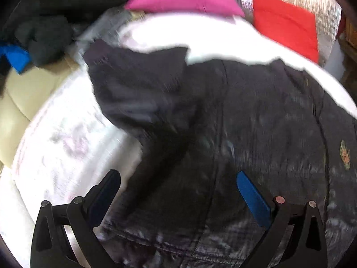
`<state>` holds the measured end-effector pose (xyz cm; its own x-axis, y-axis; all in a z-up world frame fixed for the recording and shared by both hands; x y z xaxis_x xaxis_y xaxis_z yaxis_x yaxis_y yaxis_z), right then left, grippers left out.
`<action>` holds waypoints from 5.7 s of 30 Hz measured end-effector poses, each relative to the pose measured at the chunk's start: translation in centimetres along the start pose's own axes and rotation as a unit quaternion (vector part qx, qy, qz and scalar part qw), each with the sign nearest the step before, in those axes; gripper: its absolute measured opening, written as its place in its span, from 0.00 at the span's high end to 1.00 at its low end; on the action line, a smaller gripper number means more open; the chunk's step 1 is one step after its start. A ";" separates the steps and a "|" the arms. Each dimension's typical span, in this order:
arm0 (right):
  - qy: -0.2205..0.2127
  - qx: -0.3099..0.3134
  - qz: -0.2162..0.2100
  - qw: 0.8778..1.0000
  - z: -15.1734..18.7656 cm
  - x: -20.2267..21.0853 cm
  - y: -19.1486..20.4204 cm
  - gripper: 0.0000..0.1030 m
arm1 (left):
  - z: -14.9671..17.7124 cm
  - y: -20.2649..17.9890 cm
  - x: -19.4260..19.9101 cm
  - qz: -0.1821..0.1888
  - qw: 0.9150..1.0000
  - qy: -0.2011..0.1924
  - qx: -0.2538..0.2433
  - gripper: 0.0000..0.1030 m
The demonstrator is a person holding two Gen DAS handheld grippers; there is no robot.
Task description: Fold large clothes
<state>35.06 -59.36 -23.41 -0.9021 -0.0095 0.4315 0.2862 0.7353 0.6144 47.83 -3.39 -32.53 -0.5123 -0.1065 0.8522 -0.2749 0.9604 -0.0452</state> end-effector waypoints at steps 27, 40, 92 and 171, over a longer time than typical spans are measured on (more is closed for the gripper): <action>0.283 0.320 -0.242 0.871 22.6 -6.4 23.1 0.13 | -4.0 1.1 4.6 0.219 0.971 -0.002 0.096 0.00; 0.142 0.091 -0.135 0.976 9.6 -6.7 12.5 0.15 | -1.1 -9.8 1.8 0.364 0.916 0.161 0.052 0.01; 0.162 0.074 0.038 0.983 5.5 -16.0 3.7 0.70 | -8.1 -5.1 1.9 0.301 0.940 0.090 0.136 0.63; 0.240 0.286 -0.056 0.926 17.7 -17.3 18.3 0.35 | -5.5 -2.5 0.3 0.191 0.978 0.073 0.036 0.34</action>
<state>50.19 -33.75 -31.35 -0.6291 -0.3065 0.7143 -0.1420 0.9488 0.2821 52.82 -4.41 -29.25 -0.4686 0.3003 0.8308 -0.1442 0.9018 -0.4073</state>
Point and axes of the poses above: each gripper's, at about its wrist camera, not at the fingertips, and x roughly against the way its jaws point, y to its left, z to its underside, the point moved 8 cm from there along -x, roughly the way its jaws point, and after that the axes turned 13 degrees about x, right-handed, at the moved point
